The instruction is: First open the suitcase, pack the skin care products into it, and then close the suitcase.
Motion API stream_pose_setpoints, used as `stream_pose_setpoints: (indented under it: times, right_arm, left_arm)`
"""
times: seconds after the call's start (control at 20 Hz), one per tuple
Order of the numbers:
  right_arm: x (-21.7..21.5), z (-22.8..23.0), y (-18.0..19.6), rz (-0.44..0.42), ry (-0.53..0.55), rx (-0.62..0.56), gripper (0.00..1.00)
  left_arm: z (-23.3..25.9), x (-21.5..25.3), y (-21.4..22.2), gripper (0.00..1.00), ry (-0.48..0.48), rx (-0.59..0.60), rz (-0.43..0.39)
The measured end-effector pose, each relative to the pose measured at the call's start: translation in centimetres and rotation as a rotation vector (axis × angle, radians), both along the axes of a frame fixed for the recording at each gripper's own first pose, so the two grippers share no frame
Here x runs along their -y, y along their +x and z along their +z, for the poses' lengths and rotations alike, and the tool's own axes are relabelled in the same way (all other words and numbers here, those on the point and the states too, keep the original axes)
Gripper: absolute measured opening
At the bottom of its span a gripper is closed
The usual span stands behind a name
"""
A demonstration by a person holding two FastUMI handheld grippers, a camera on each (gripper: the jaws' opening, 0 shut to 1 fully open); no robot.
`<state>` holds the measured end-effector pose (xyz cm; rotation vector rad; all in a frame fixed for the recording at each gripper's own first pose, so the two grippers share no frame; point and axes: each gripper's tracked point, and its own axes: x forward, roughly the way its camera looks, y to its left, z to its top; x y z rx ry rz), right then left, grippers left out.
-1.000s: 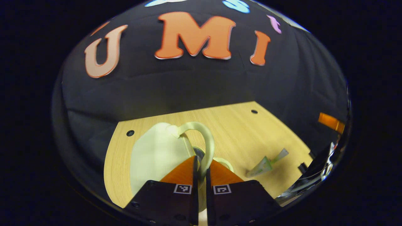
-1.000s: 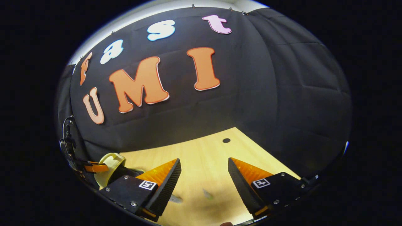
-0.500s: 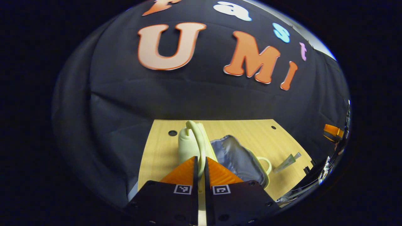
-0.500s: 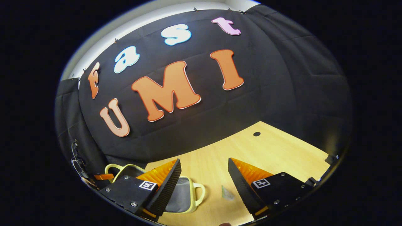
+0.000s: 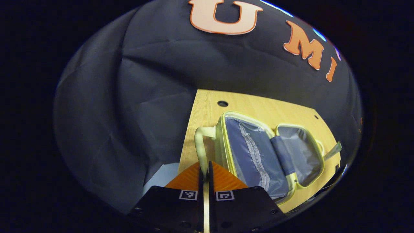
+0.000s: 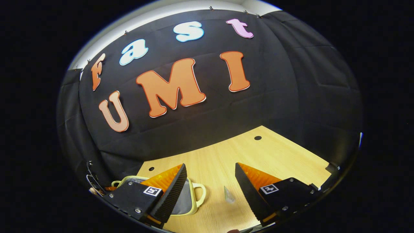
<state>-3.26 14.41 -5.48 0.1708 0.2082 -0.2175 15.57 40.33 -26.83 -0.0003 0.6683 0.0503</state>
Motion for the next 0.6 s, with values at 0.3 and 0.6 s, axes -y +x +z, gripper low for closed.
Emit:
stream_pose_setpoints:
  times: [0.3, 0.6]
  right_arm:
    - [0.3, -0.8, -1.4, -0.020, -0.037, -0.024, 0.95]
    - [0.7, -1.5, -1.7, -0.012, -0.049, -0.044, 0.95]
  left_arm:
    - [-5.8, -2.2, -0.1, 0.06, -0.024, -0.106, 0.042]
    - [-4.0, -3.2, -0.6, 0.31, 0.072, -0.072, 0.062]
